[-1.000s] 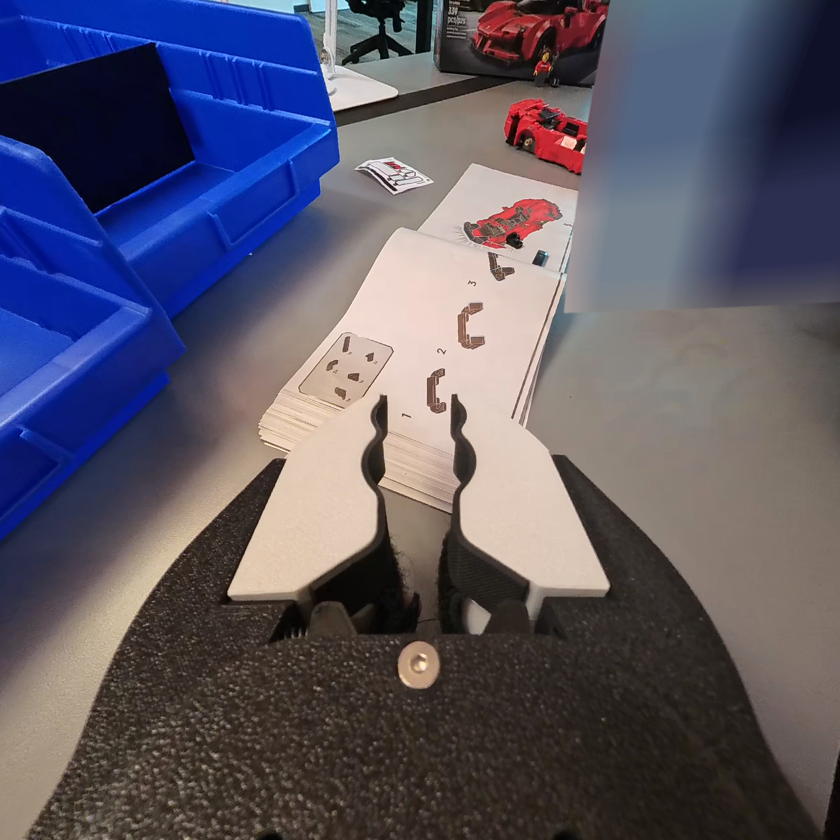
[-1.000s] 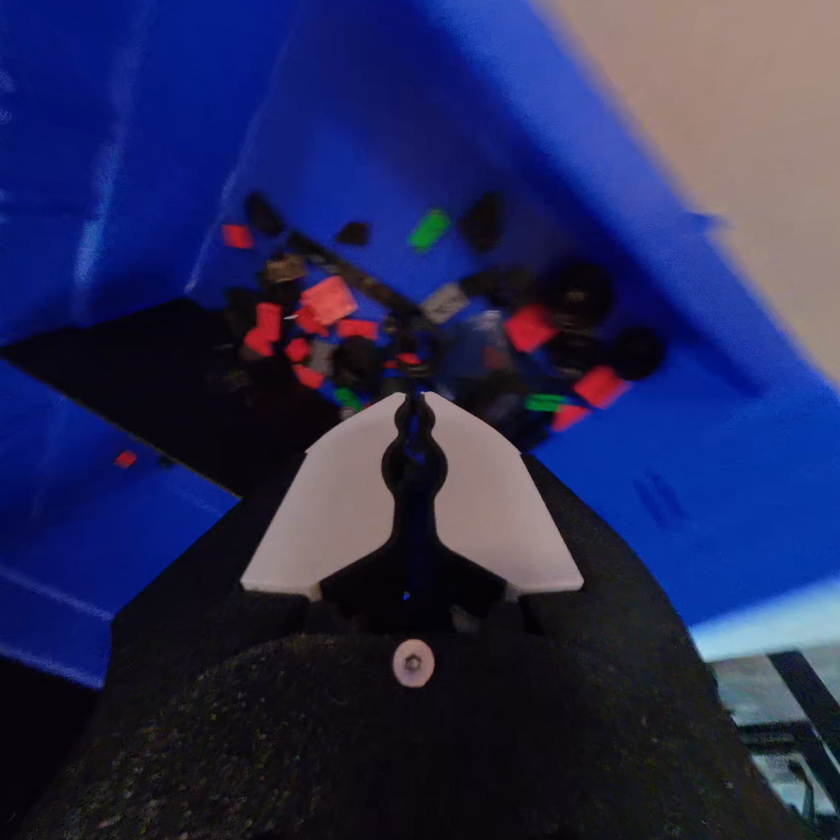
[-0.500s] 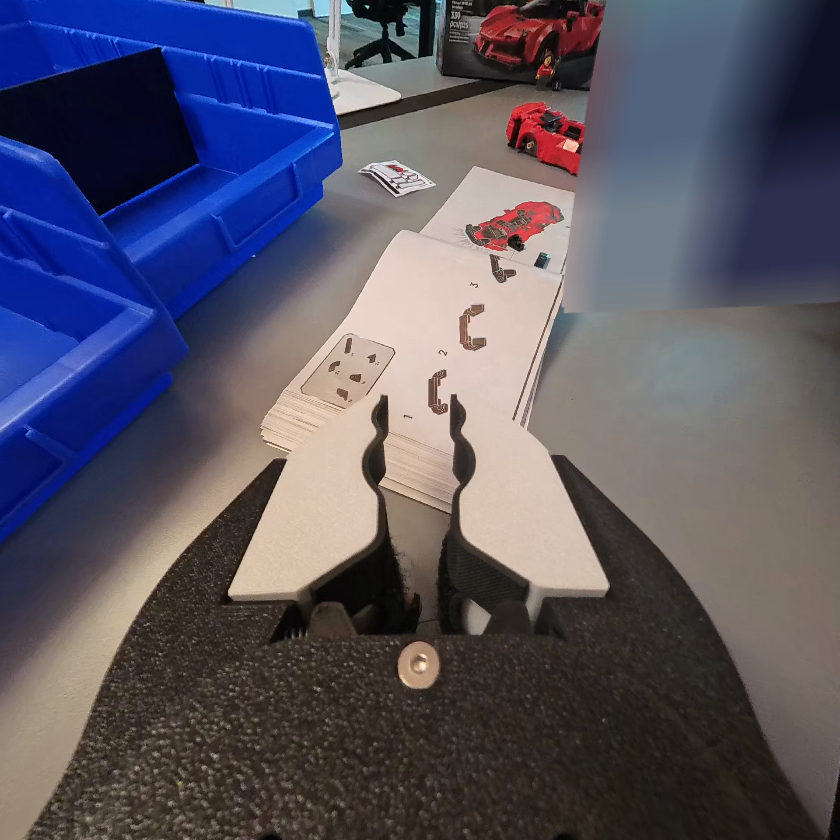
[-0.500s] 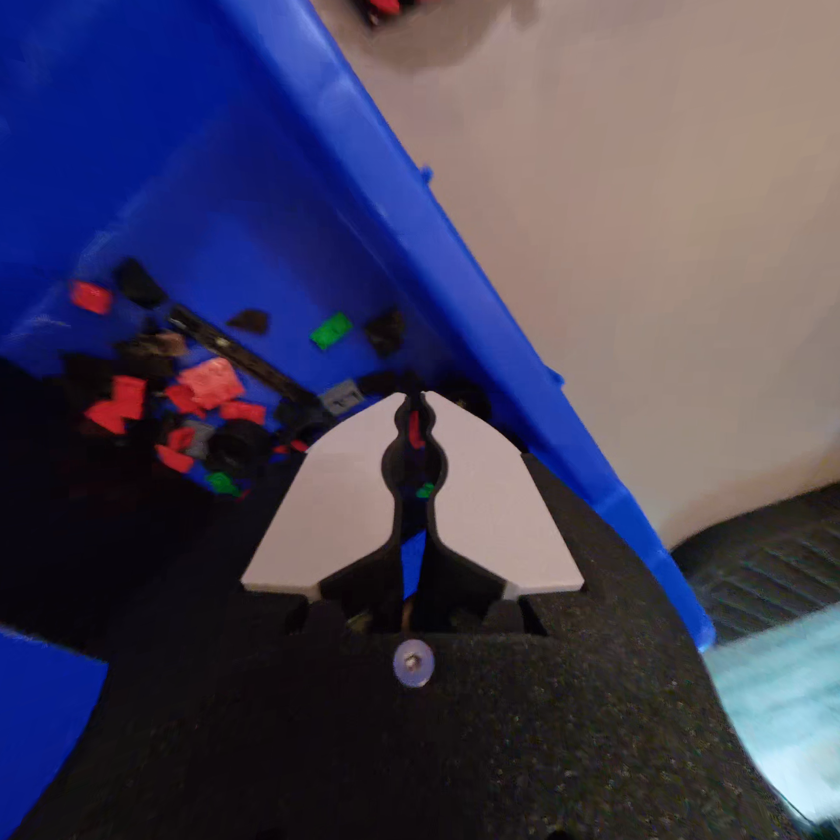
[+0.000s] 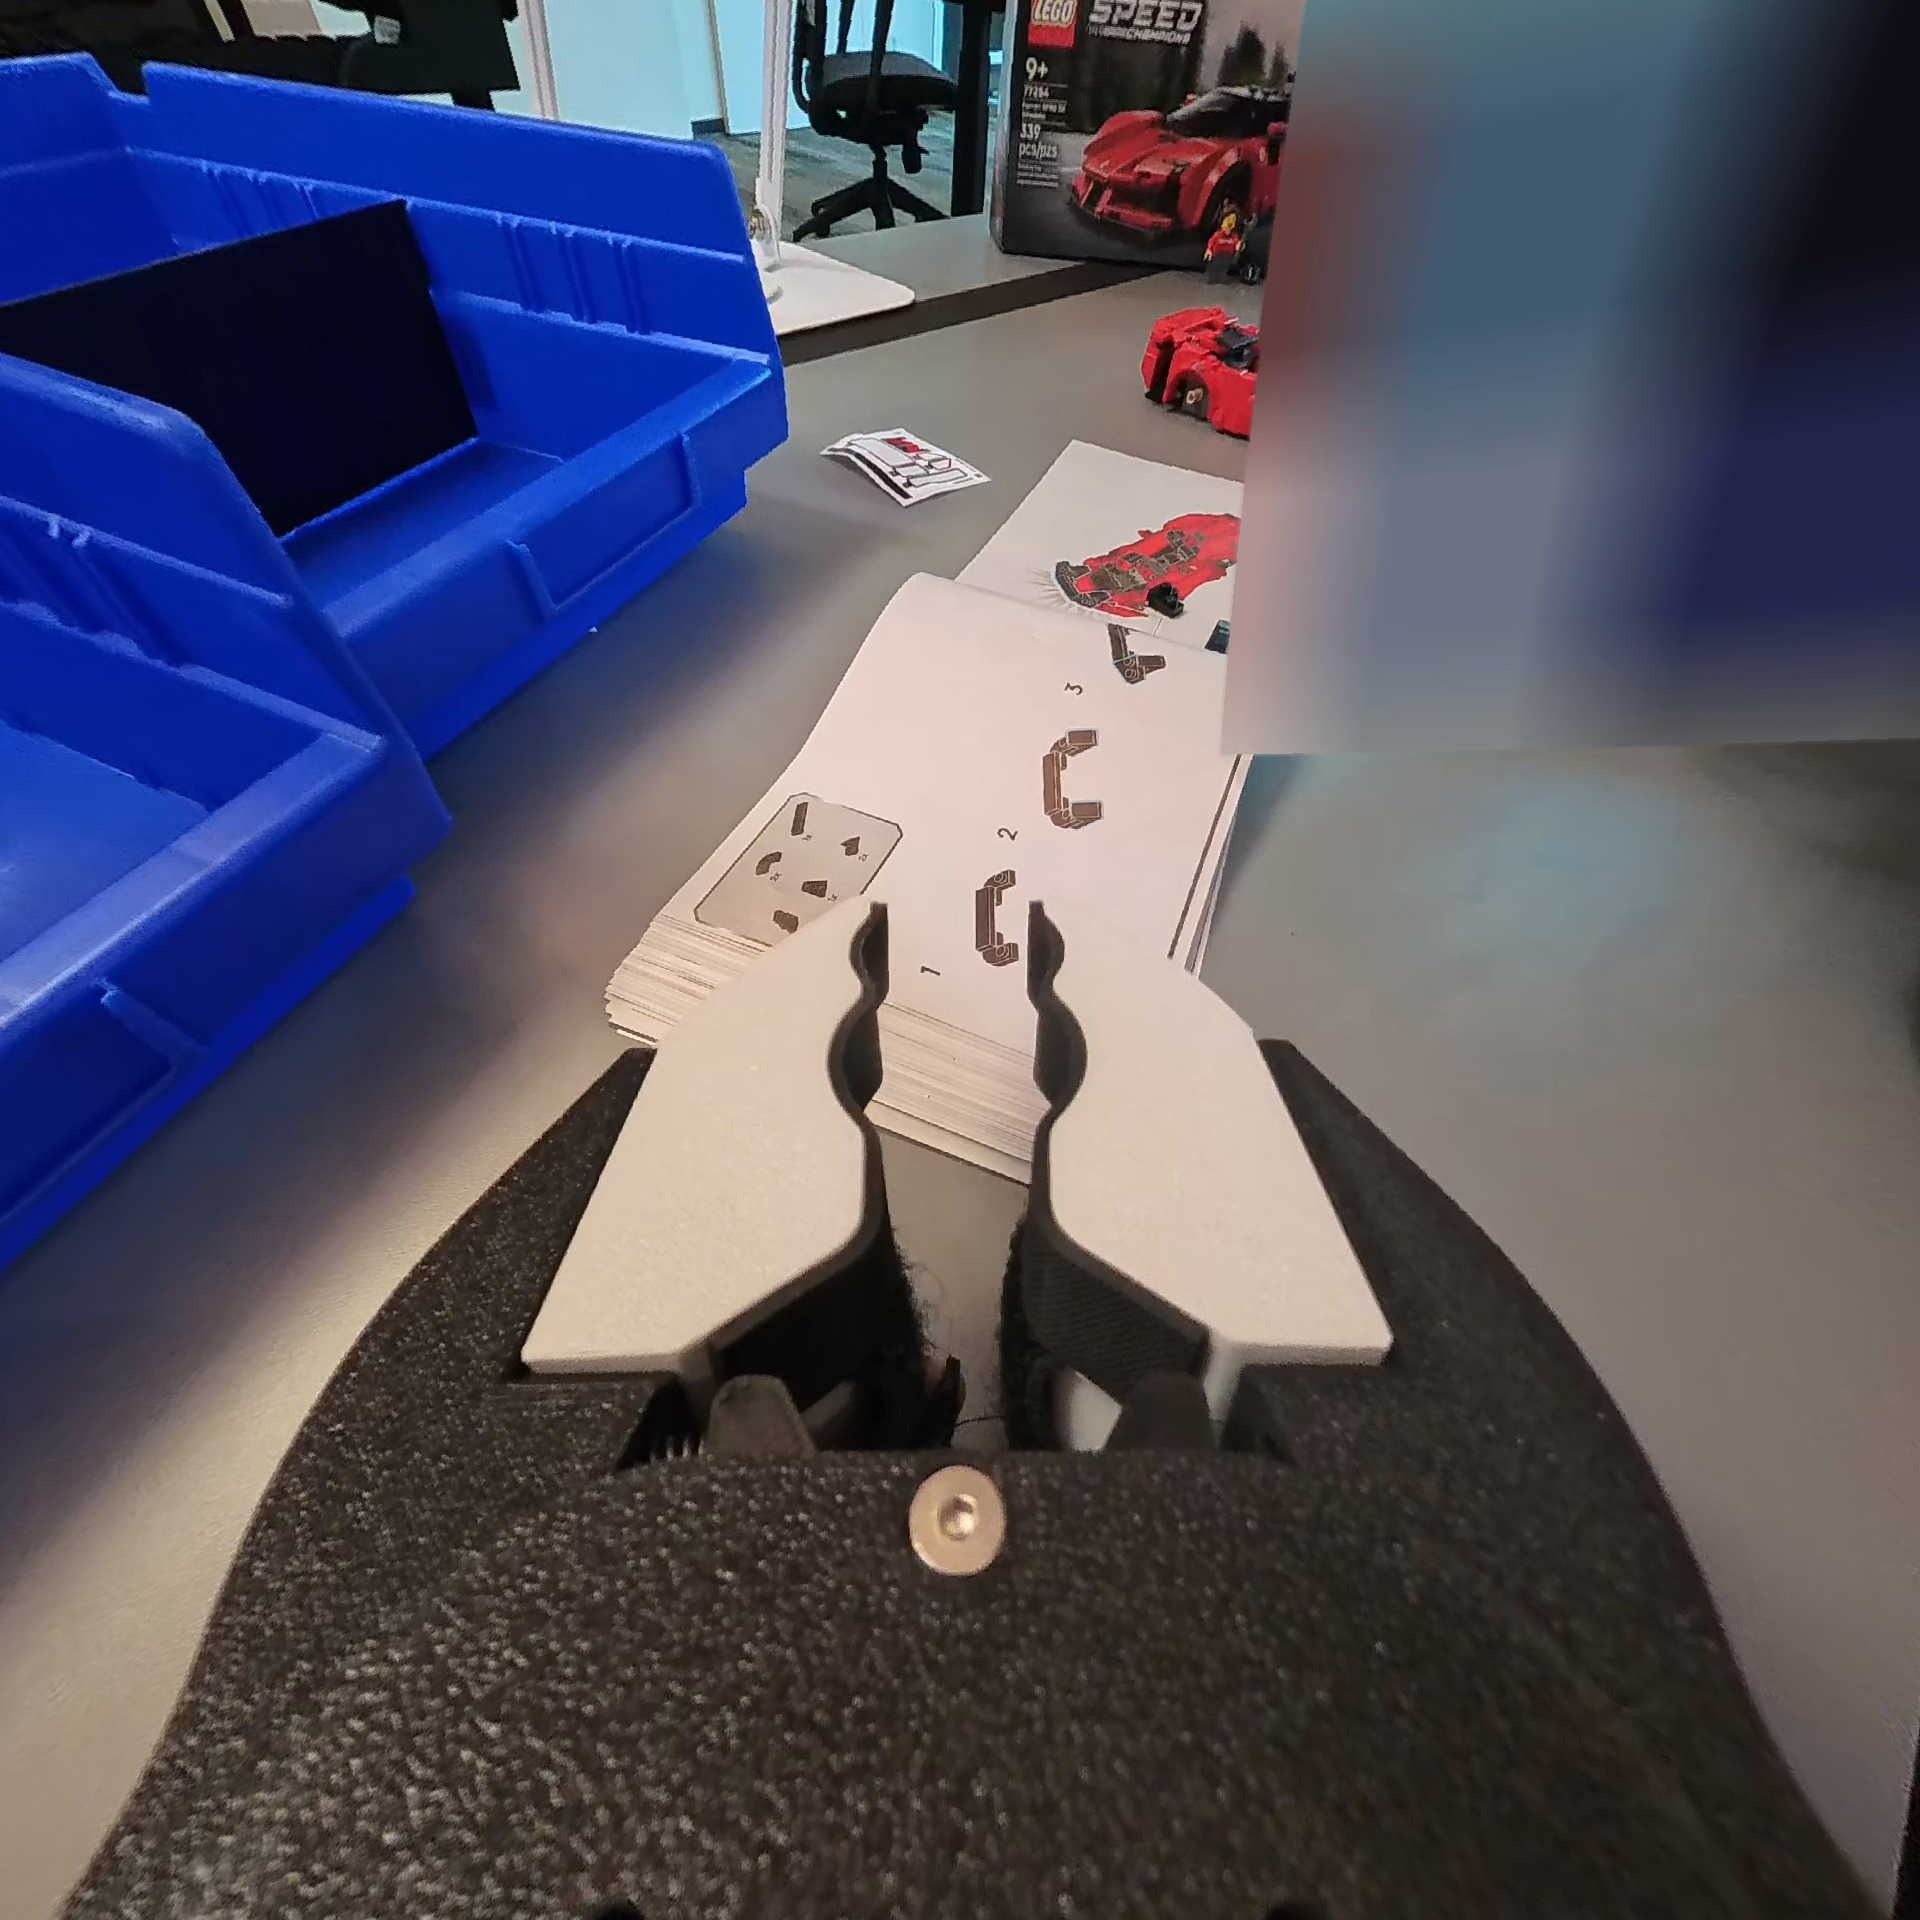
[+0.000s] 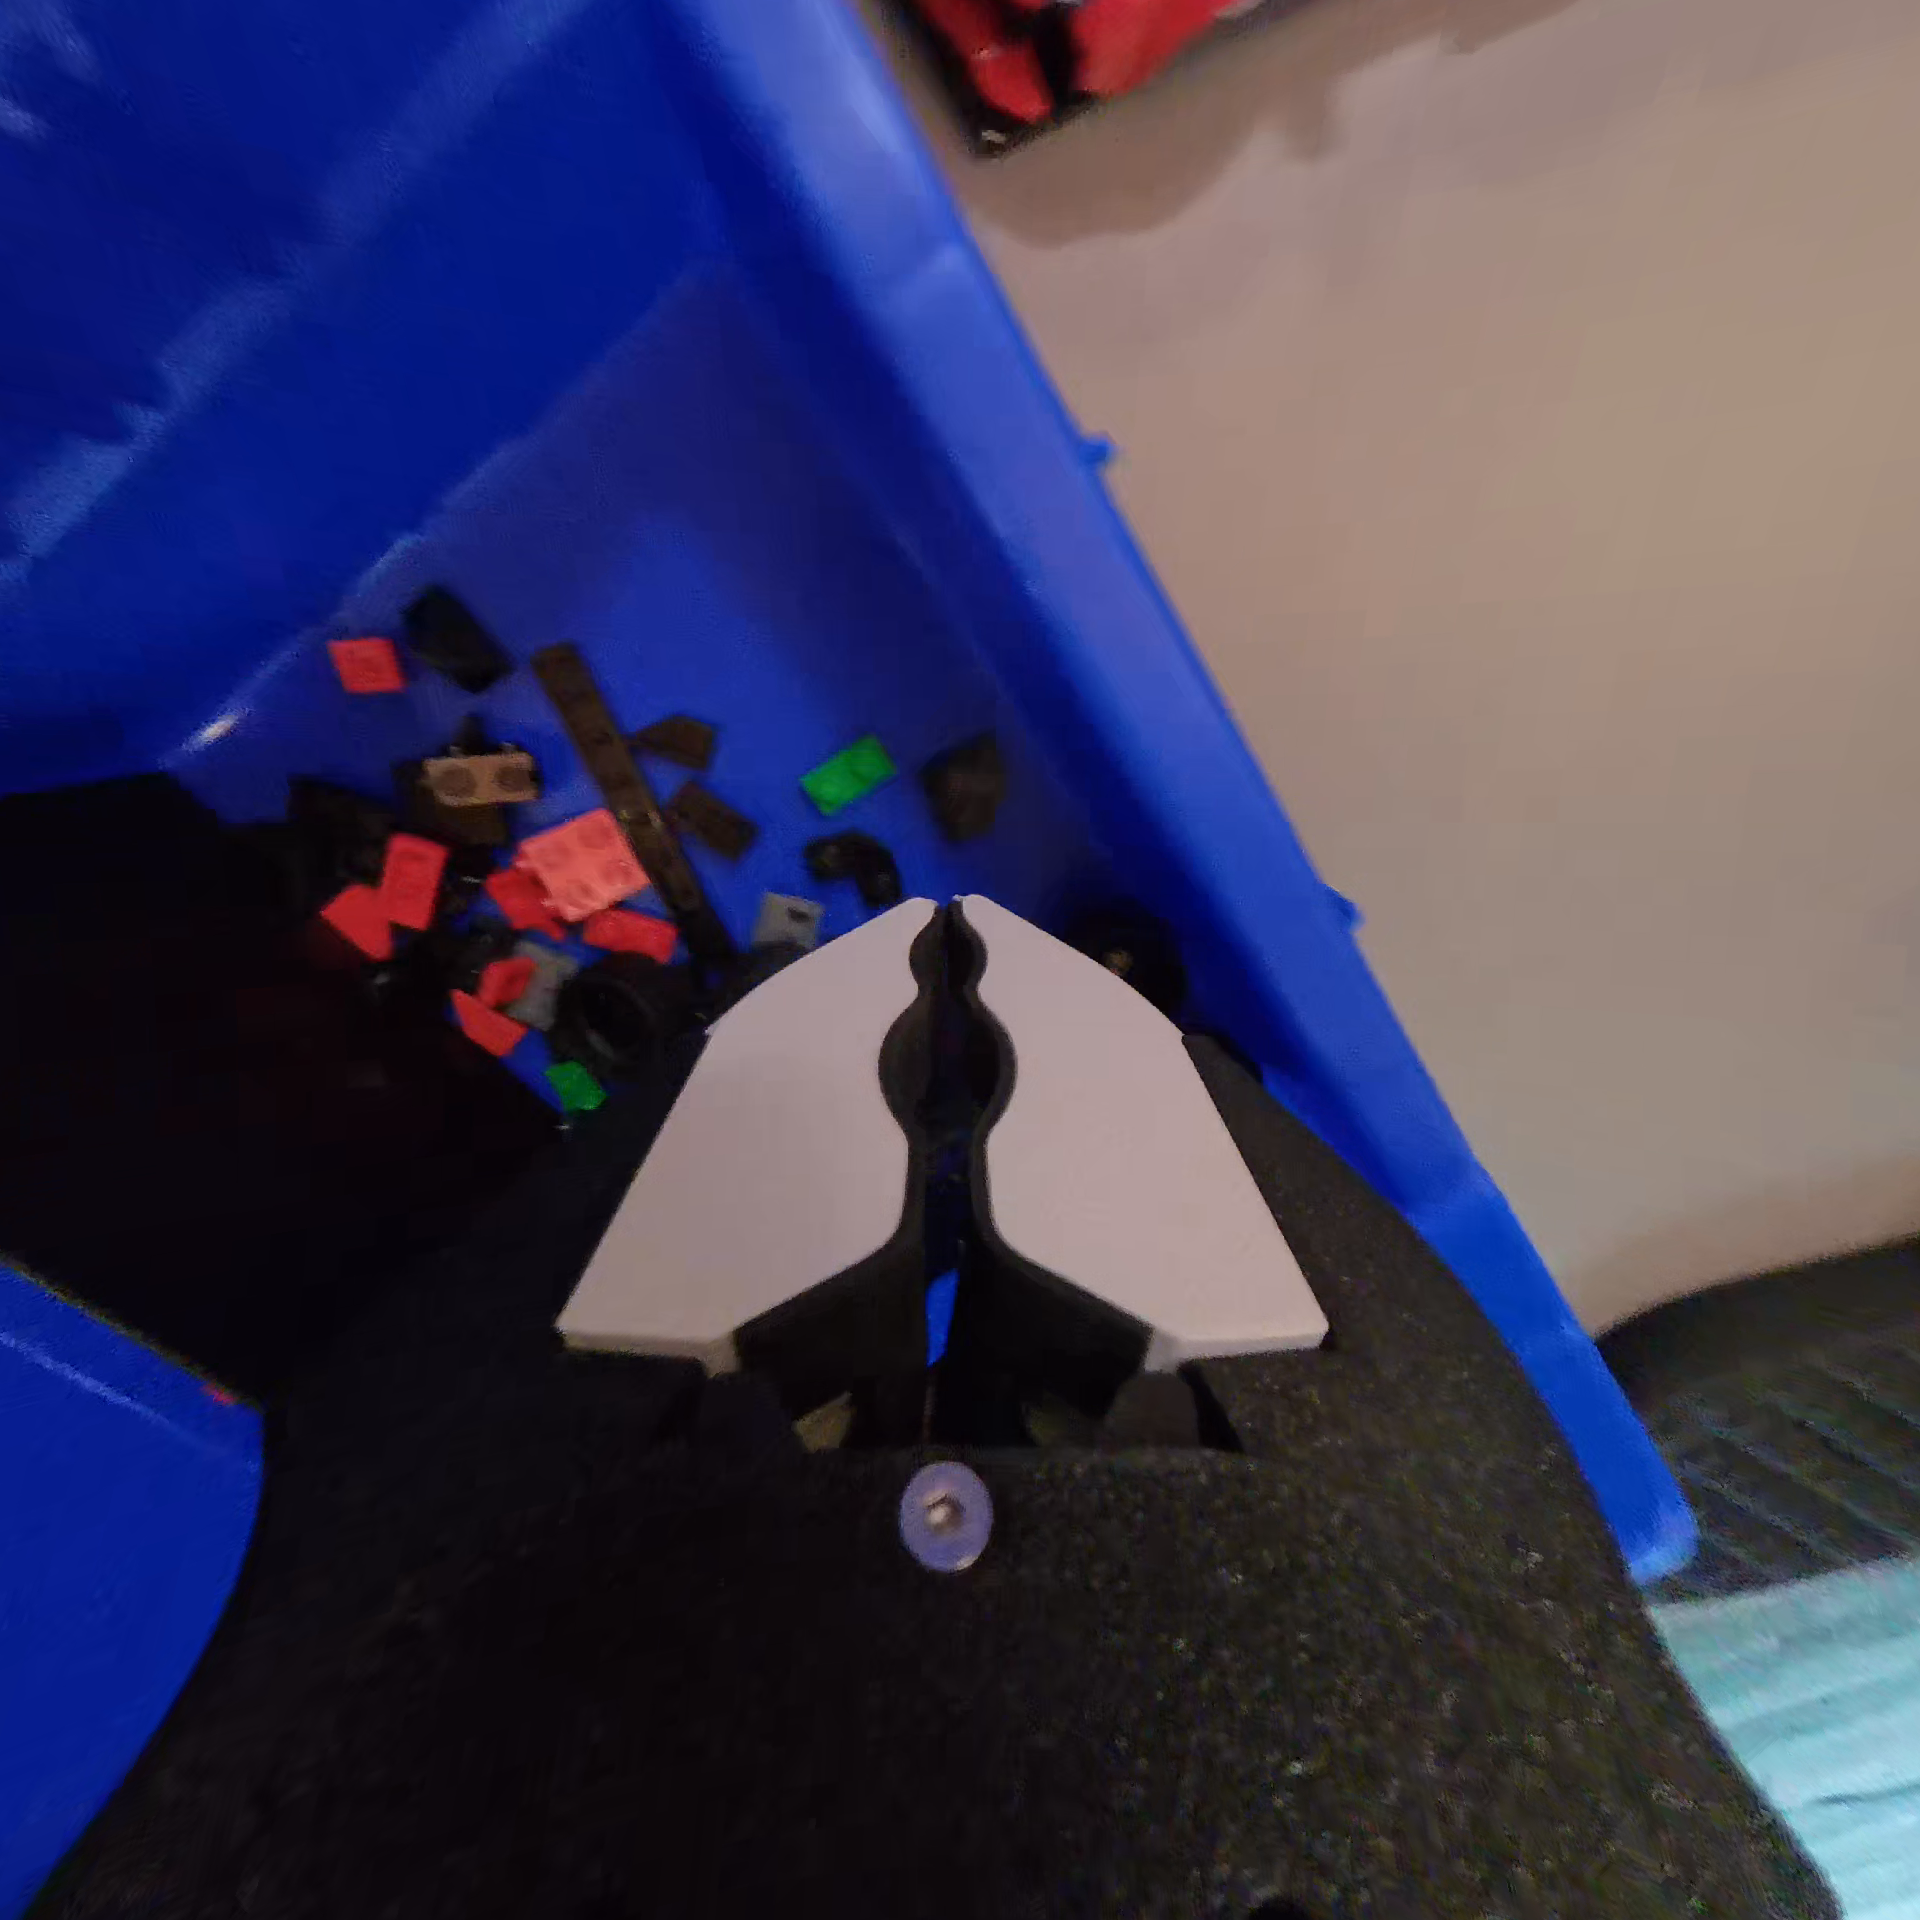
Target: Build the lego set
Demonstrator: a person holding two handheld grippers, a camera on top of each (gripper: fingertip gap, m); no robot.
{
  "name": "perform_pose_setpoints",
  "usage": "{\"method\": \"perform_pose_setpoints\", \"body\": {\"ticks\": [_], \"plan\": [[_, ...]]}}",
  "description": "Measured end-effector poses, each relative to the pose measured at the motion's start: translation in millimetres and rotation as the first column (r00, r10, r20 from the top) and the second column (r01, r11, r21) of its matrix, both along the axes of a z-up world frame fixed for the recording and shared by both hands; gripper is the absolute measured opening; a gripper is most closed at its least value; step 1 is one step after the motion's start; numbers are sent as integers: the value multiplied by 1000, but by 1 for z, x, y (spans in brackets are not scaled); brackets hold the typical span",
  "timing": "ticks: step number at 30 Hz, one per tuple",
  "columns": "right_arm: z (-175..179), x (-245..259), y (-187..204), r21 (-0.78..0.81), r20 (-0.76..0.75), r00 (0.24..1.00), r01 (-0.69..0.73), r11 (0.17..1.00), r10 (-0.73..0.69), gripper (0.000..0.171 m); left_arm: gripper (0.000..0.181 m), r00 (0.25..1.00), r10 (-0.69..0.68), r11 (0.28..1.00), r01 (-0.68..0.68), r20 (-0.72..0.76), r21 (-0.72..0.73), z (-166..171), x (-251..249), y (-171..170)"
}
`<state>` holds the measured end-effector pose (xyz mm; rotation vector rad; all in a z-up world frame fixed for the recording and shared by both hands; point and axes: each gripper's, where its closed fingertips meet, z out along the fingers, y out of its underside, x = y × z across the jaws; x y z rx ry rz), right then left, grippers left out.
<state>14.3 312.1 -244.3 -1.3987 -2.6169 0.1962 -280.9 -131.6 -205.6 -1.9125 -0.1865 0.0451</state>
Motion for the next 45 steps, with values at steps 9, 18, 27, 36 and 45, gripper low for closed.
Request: {"method": "perform_pose_setpoints", "body": {"ticks": [9, 18, 27, 36, 45], "plan": [[-6, 7, -8, -39, 35, 997, -68, 997, 70, 13, 25, 1000, 2, 1000, -2, -2, 12, 2, 0, -1], [-15, 5, -12, -69, 91, 992, -82, 994, 88, 13, 24, 1000, 3, 1000, -2, -6, 20, 3, 0, -2], [-12, 4, -12, -120, 58, 996, -56, 991, 63, 4, 24, 1000, -1, 999, 2, -16, 49, 6, 1, -3], [3, 4, -12, -75, 46, 998, -37, 997, 40, 3, 23, 1000, -5, 986, 10, -27, 168, 23, 3, -12], [110, -64, -78, -74, -137, 963, -244, 967, 232, 3, 24, 999, -8, 993, 12, -32, 121, 16, 3, -7]]}}
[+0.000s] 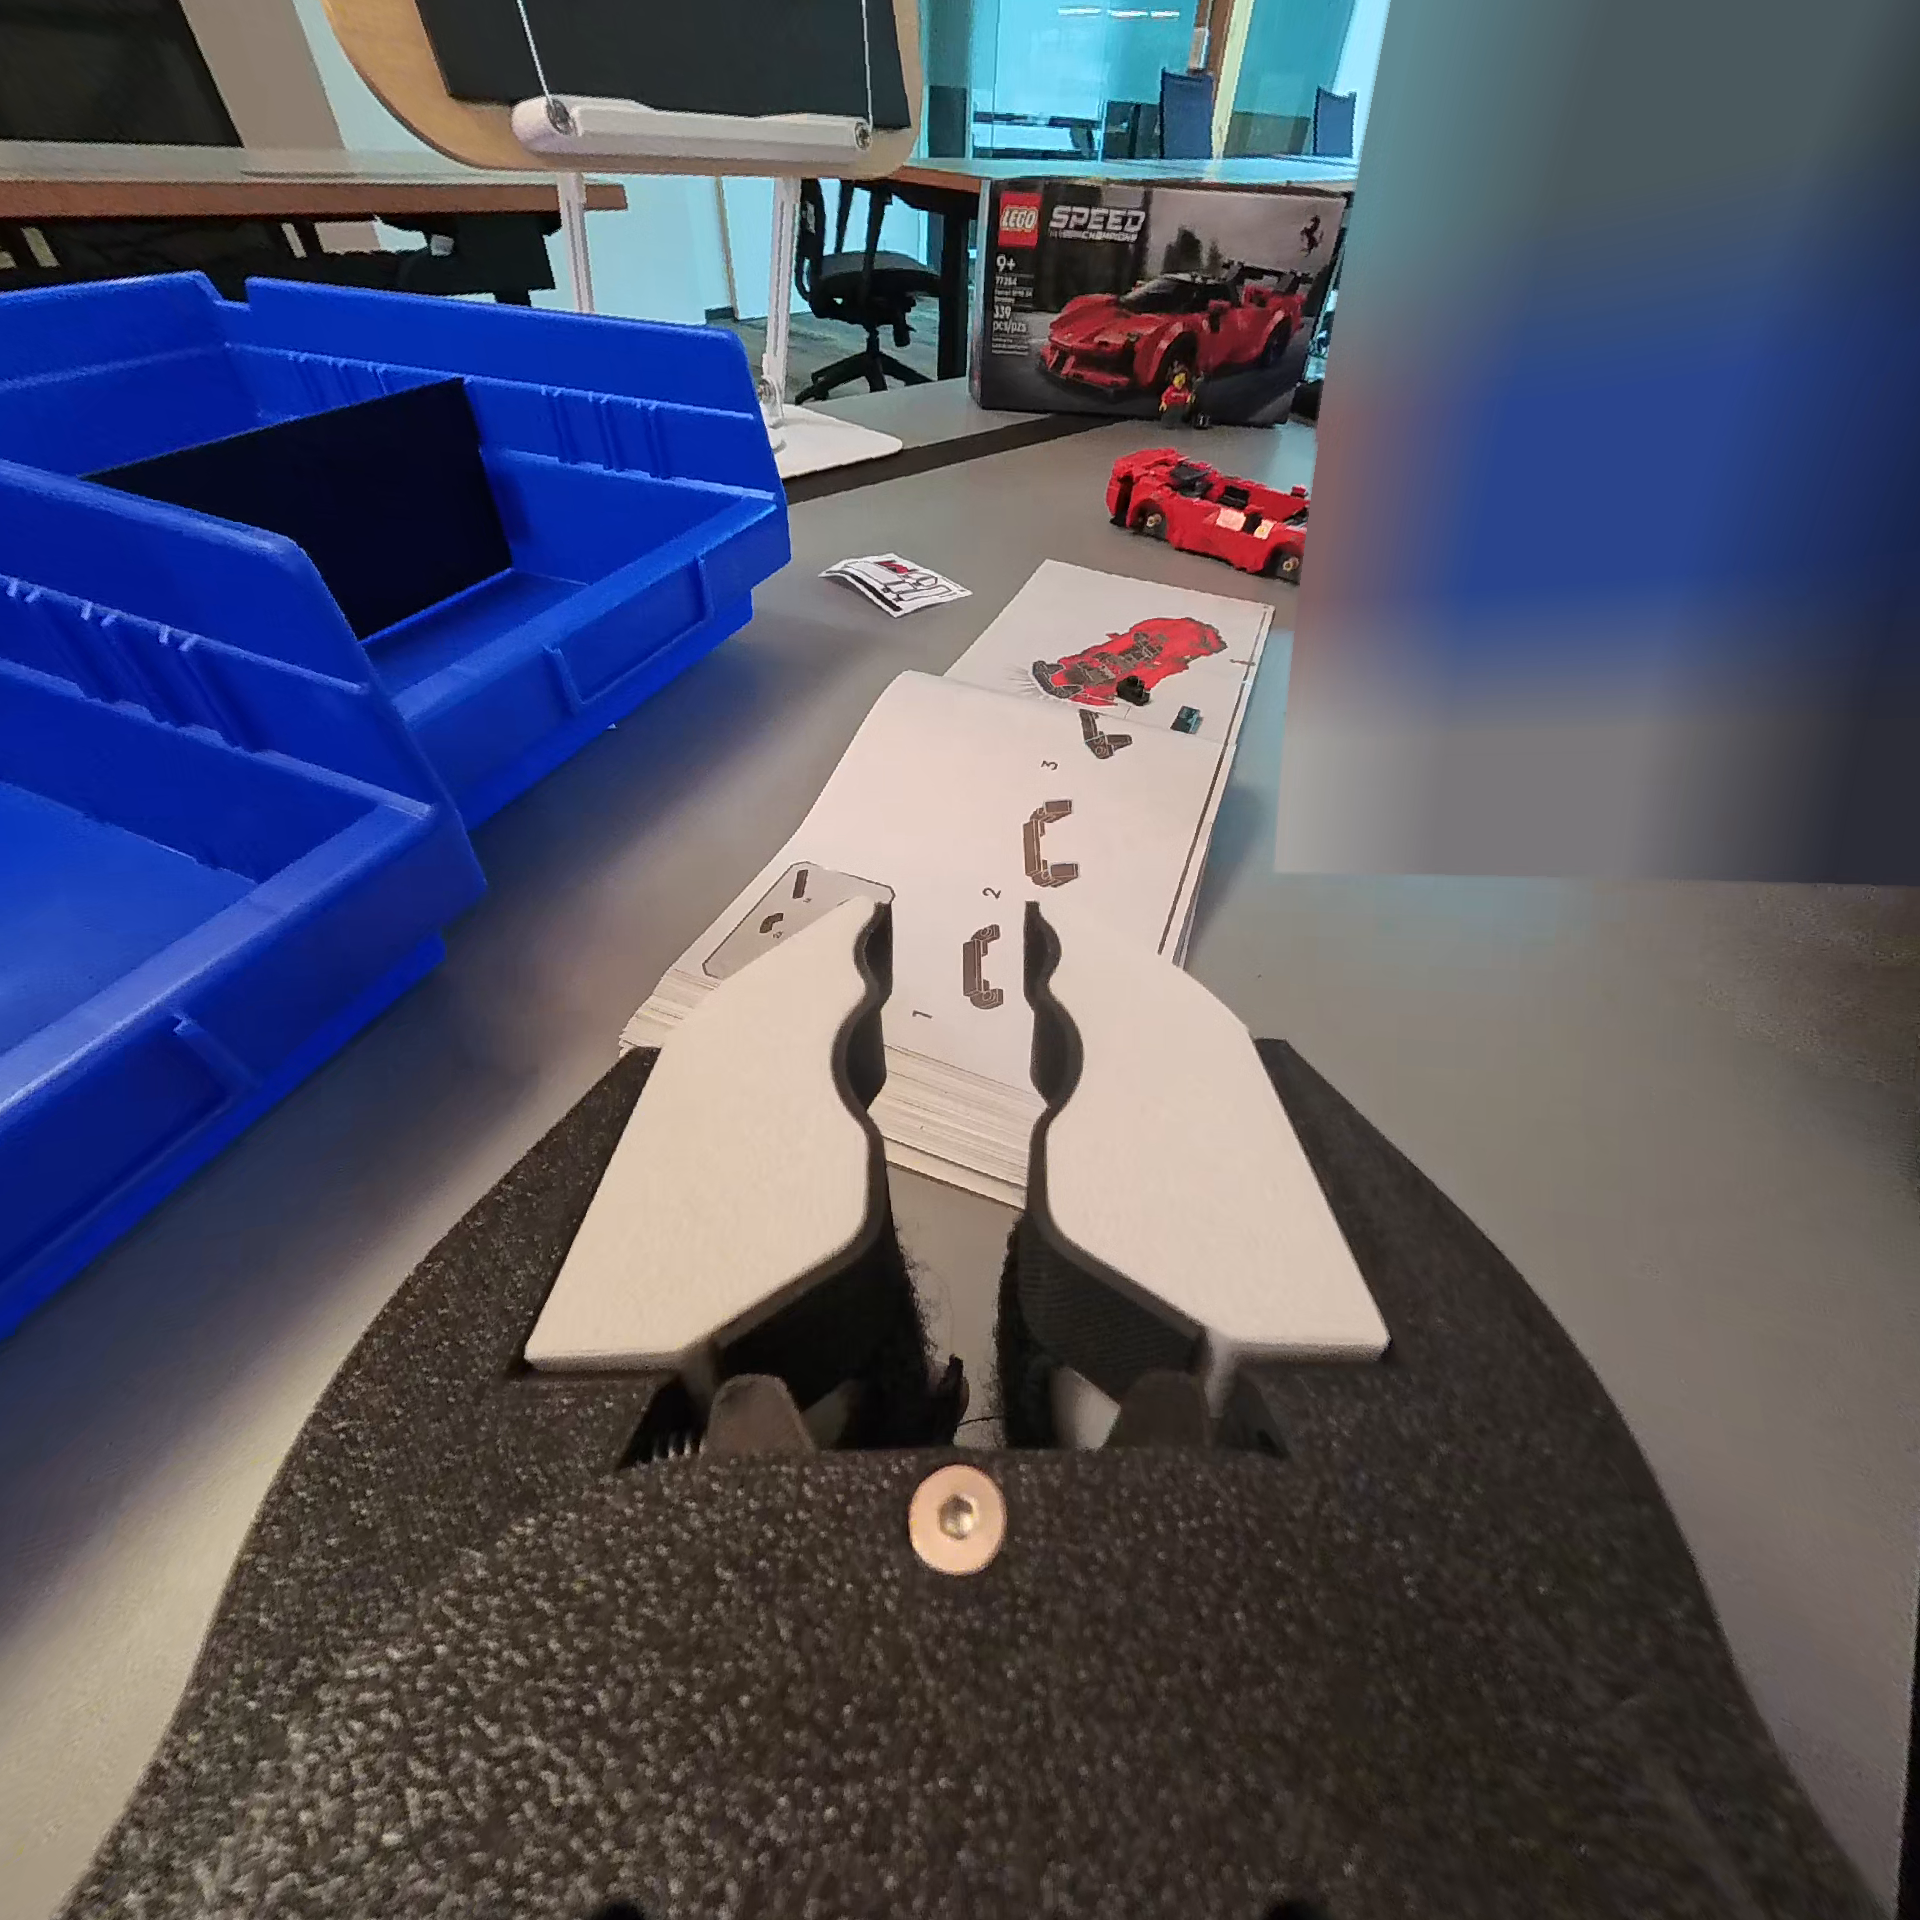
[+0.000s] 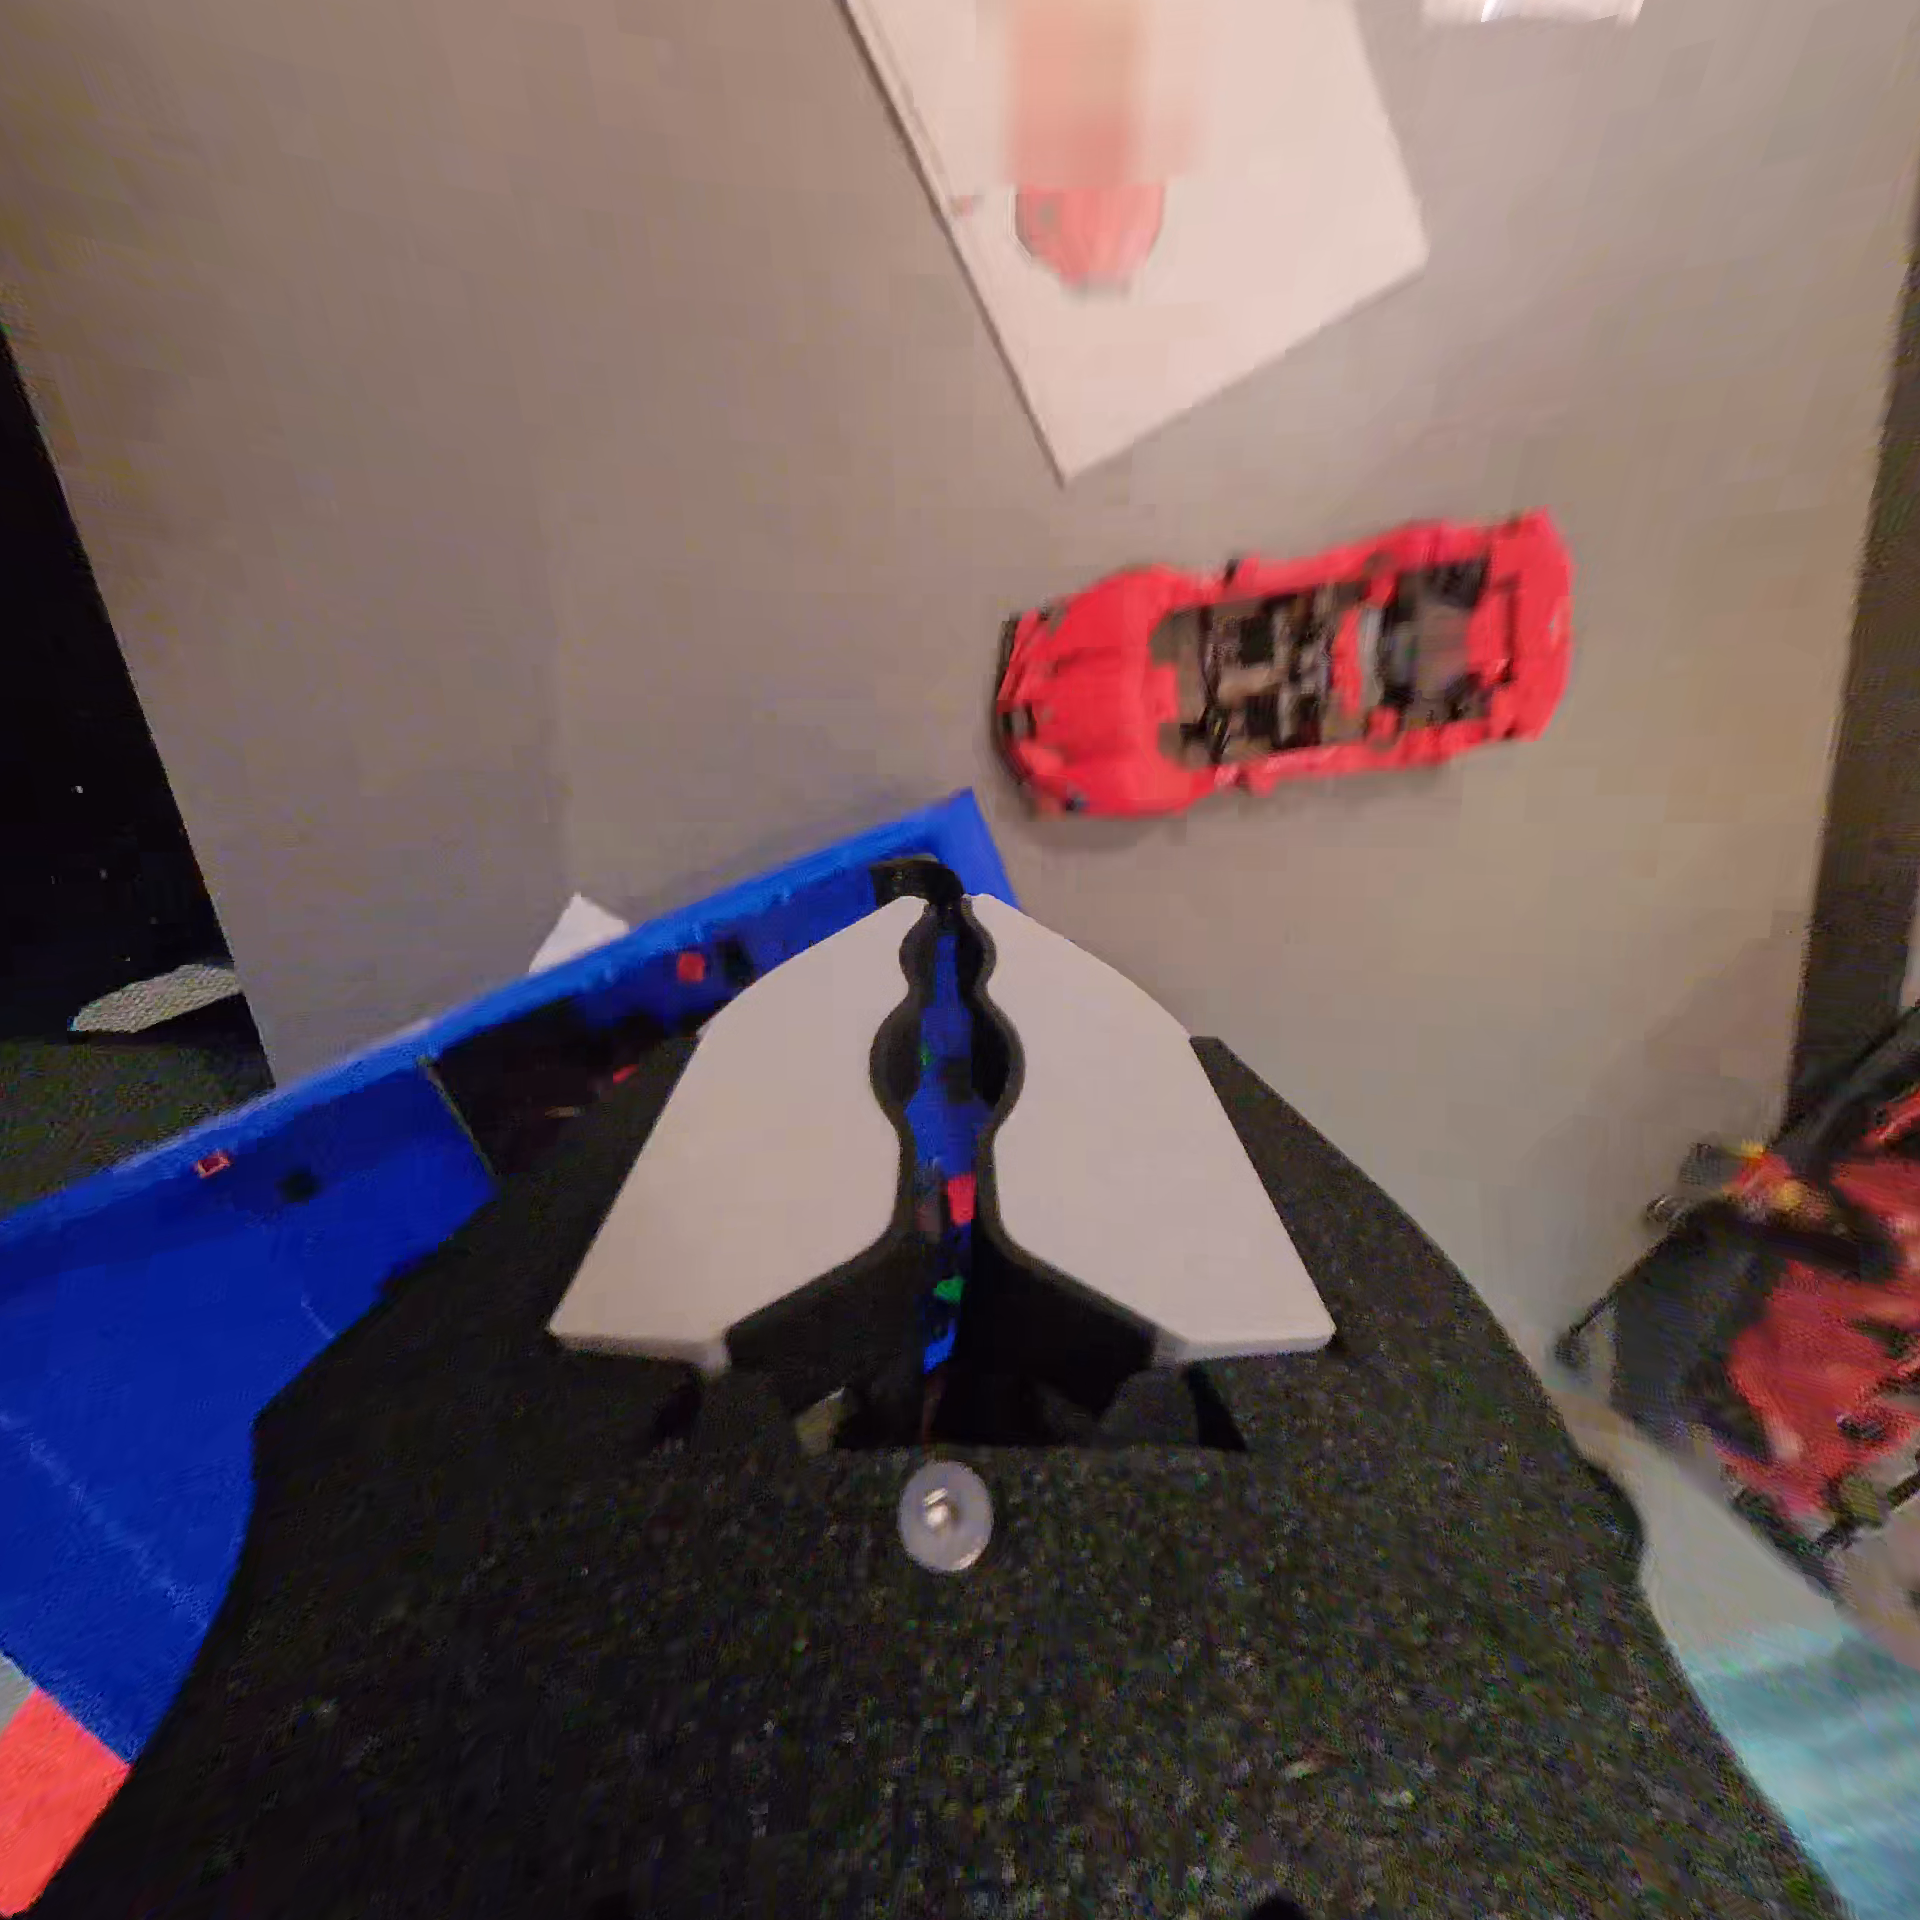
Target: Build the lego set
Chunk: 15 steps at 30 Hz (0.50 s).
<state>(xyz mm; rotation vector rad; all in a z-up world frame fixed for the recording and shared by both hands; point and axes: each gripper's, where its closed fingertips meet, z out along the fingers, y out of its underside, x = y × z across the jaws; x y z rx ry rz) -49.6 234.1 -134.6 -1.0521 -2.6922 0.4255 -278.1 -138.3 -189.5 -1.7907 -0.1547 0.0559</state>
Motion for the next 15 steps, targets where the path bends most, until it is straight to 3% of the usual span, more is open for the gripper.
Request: {"method": "perform_pose_setpoints", "body": {"ticks": [2, 5, 9, 15], "plan": [[18, -33, -30, -43, -46, 996, -75, 996, 73, 3, 24, 1000, -2, 1000, 2, -5, 6, 1, 1, 0], [8, -77, -76, -67, -19, 981, -193, 979, 192, 3, 24, 1000, -2, 1000, 2, -9, 17, 2, 1, -1], [-41, -129, -127, -58, 77, 947, -308, 949, 312, 3, 24, 1000, 0, 1000, 0, -14, 17, 2, 1, 0], [-110, -163, -142, 40, 217, 916, -353, 935, 337, 3, 24, 1000, 4, 1000, -4, -18, -2, 0, 1, 0]]}}
